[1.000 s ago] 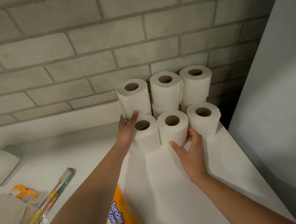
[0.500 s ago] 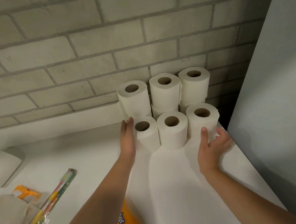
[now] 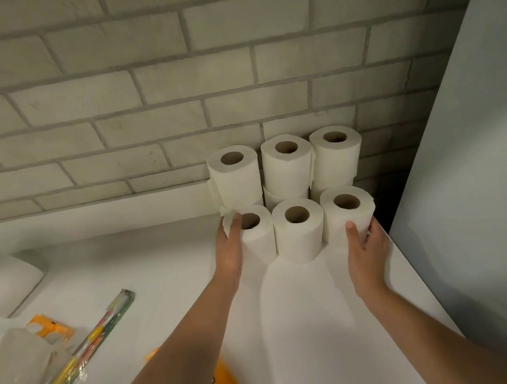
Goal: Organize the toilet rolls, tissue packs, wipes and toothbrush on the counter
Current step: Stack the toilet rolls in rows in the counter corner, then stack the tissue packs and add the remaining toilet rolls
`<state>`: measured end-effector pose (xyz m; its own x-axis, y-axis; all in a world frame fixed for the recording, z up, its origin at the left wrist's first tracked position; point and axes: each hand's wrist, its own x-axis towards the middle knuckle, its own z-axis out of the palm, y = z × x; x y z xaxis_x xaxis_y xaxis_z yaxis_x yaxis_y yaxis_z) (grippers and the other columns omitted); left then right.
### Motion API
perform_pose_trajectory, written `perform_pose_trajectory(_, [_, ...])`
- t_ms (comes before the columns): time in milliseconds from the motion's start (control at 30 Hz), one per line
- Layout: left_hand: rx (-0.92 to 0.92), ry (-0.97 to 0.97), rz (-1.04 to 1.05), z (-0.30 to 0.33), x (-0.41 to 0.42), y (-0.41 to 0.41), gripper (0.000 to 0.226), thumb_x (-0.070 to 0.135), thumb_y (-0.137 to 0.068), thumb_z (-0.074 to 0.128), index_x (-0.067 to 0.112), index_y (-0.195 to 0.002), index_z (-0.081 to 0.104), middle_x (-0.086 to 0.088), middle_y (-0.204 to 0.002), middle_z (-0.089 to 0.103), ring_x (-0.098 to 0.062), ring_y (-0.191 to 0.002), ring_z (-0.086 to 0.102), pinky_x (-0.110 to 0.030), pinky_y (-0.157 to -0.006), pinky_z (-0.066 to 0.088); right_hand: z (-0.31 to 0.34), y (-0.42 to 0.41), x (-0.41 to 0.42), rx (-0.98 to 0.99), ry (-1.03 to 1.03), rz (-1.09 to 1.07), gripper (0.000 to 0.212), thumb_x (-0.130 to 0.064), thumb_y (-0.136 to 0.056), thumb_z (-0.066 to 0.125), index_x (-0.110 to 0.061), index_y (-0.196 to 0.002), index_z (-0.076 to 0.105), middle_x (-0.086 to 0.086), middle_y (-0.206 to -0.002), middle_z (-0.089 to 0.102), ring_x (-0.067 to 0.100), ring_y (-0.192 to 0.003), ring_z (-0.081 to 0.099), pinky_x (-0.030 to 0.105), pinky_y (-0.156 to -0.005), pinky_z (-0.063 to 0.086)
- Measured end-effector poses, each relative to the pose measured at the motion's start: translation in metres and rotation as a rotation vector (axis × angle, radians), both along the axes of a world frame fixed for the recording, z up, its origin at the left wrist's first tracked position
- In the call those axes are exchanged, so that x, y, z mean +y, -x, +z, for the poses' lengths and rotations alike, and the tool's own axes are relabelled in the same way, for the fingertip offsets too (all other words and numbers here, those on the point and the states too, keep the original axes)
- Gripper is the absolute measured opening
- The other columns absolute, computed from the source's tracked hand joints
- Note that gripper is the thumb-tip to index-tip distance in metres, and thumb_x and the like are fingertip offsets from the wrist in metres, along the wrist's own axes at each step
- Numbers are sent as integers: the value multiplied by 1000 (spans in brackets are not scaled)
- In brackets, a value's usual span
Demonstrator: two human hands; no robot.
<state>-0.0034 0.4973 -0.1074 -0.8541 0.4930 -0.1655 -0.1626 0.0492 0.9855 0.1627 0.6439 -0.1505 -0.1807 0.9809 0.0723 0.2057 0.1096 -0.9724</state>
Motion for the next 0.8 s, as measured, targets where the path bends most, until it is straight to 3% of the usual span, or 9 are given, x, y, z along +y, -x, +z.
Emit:
perform_pose_trajectory(100, [-15,-10,20,8,-1,-3,55,59,-93,53,31,-140,46,12,-130,57,-14,-122,54,-34,-109,39,4,-3,-4,-58,11,-9,81,-76,-77,44,-27,-141,39,5,-140,49,28,-130,46,58,-105,42])
perform_pose_trajectory(200, [-5,-7,63,17,-8,-8,51,47,-101,45,24,-146,39,11,-127,49,-10,-116,45,-26,-96,32,18,-10,-19,-100,29,-32,64,-47,-88,61,-23,-143,38,9,-144,42,30,-133,37,56,-110,35])
perform_pose_trajectory(267, [-11,24,86,21,-16,-10,56,49,-101,43,20,-149,39,7,-143,48,-15,-128,45,-26,-101,32,25,-13,-34,-164,41,-43,61,-33,-90,64,-18,-143,39,14,-144,39,33,-132,35,54,-110,35])
perform_pose_trajectory(300, [-7,45,97,23,-21,-11,52,50,-101,42,22,-145,45,6,-143,50,-17,-131,46,-27,-103,33,28,-13,-45,-189,48,-33,58,-30,-90,65,-18,-141,40,15,-143,38,33,-131,36,53,-109,36])
perform_pose_trajectory(367, [34,52,110,27,-33,-16,32,45,-103,40,25,-120,59,13,-117,62,-15,-120,52,-27,-95,36,36,-11,-69,-213,40,22,50,-26,-91,64,-20,-137,44,11,-141,38,32,-127,39,52,-106,37])
perform_pose_trajectory(400, [66,52,107,30,-40,-19,28,42,-105,39,25,-114,59,17,-109,61,-14,-116,52,-26,-93,35,39,-9,-81,-215,20,66,45,-26,-91,63,-22,-133,48,8,-138,40,31,-126,41,51,-106,38])
perform_pose_trajectory(533, [197,147,107,32,-79,-24,53,40,-103,44,14,-149,42,0,-153,43,-17,-141,38,-18,-101,25,57,11,-124,-146,-22,374,25,-24,-93,58,-25,-118,58,-2,-121,48,22,-115,52,43,-102,43])
perform_pose_trajectory(667, [297,191,182,32,-138,-25,48,40,-101,51,17,-143,50,-1,-145,51,-16,-134,47,-21,-102,32,77,43,-170,-126,17,727,31,-24,-95,56,-19,-125,58,2,-127,51,18,-117,51,25,-95,39])
perform_pose_trajectory(800, [379,234,317,35,-209,-24,38,37,-99,54,21,-133,57,3,-135,57,-12,-125,53,-31,-107,41,85,78,-230,-192,16,957,39,-28,-94,57,-18,-131,55,2,-133,52,19,-125,49,32,-107,38])
